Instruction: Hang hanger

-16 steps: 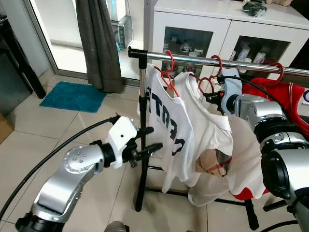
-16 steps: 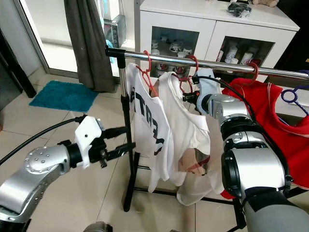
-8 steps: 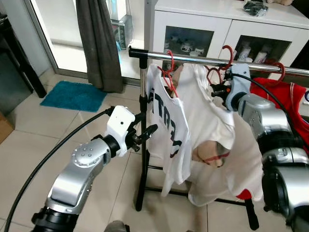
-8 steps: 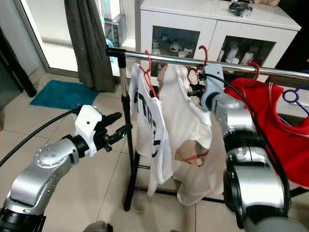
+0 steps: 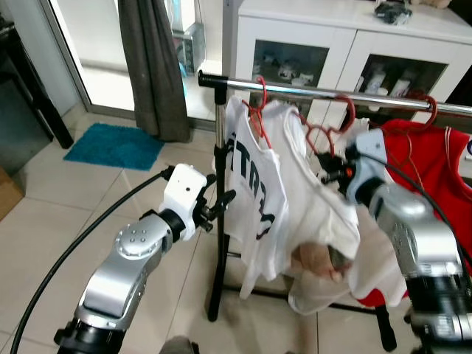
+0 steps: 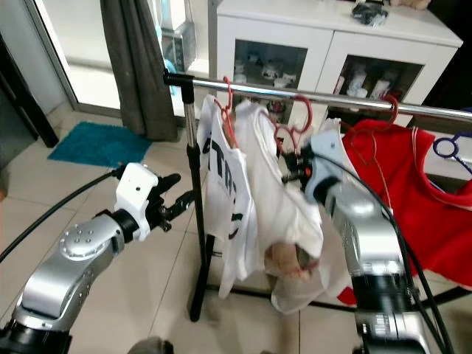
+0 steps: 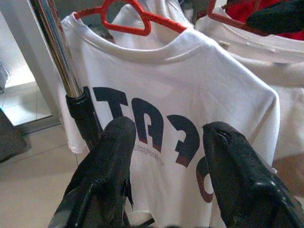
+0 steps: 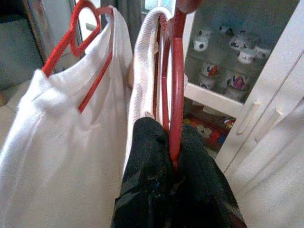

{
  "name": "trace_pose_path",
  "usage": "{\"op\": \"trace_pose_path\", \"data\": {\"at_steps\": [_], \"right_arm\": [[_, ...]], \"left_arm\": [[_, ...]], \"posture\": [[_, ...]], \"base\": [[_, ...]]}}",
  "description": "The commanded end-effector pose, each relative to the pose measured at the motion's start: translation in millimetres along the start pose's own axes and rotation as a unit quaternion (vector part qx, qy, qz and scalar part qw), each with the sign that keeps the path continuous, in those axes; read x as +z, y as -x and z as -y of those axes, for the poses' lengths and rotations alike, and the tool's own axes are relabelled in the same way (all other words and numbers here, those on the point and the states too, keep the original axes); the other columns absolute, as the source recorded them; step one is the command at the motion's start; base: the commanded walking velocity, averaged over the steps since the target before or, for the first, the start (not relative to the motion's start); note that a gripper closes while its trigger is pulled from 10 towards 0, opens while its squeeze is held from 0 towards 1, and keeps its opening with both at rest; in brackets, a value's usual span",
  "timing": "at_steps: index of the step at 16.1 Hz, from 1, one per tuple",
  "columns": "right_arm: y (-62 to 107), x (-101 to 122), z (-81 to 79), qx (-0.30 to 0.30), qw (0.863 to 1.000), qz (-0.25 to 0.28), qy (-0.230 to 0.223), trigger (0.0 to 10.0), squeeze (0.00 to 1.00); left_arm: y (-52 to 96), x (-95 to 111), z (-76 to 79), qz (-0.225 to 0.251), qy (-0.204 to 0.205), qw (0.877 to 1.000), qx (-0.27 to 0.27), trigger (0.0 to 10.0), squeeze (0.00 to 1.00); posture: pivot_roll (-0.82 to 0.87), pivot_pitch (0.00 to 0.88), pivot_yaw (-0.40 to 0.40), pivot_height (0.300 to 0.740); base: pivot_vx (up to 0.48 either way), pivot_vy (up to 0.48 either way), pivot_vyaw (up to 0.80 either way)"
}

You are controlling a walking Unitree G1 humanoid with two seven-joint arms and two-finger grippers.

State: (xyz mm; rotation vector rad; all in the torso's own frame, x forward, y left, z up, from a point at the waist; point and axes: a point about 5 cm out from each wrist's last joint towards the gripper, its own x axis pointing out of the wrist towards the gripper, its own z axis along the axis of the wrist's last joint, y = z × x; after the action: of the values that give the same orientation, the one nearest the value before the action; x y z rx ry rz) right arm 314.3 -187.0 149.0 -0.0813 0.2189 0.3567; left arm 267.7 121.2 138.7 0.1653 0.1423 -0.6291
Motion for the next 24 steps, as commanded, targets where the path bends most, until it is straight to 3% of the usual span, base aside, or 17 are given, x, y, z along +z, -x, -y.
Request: {"op": "trace_pose_path", "data": {"at_steps": [1, 3, 9, 18, 24], "right_arm": [[7.4, 8, -1.1, -0.018, 1.000, 0.016, 0.004, 0.0, 0.00], [15.9, 0, -2.5, -0.043, 0.999, -0.001, 0.015, 0.0, 0.00], [39.9, -21, -22.2, -0.078, 0.997, -0.022, -0.016, 0.0, 0.00], [58.9, -43, -40.4, -0.100, 0.992, -0.056, -0.045, 0.0, 0.00], [63.6, -46, -47.8, -0.097, 0.992, -0.061, -0.049, 0.0, 0.00]], "left_arm": [[1.7, -3, -0.7, -0.009, 0.001, 1.000, 0.007, 10.0, 0.00], [2.5, -4, 0.3, -0.010, 0.002, 1.000, 0.007, 10.0, 0.00], [2.7, -4, 3.8, -0.009, 0.008, 1.000, 0.005, 10.0, 0.00], [1.7, -3, 0.8, -0.008, 0.010, 1.000, 0.004, 10.0, 0.00], [2.5, -2, -0.5, -0.007, 0.012, 1.000, 0.007, 10.0, 0.00]], "posture": [[0.01, 0.044, -0.028, 0.740], [0.00, 0.045, -0.028, 0.740], [-0.01, 0.037, -0.037, 0.740], [-0.01, 0.032, -0.020, 0.740], [-0.01, 0.043, -0.022, 0.740]], "base": [[-0.240, 0.000, 0.00], [-0.244, 0.000, 0.00], [-0.259, 0.000, 0.00], [-0.282, 0.000, 0.00], [-0.275, 0.000, 0.00]]}}
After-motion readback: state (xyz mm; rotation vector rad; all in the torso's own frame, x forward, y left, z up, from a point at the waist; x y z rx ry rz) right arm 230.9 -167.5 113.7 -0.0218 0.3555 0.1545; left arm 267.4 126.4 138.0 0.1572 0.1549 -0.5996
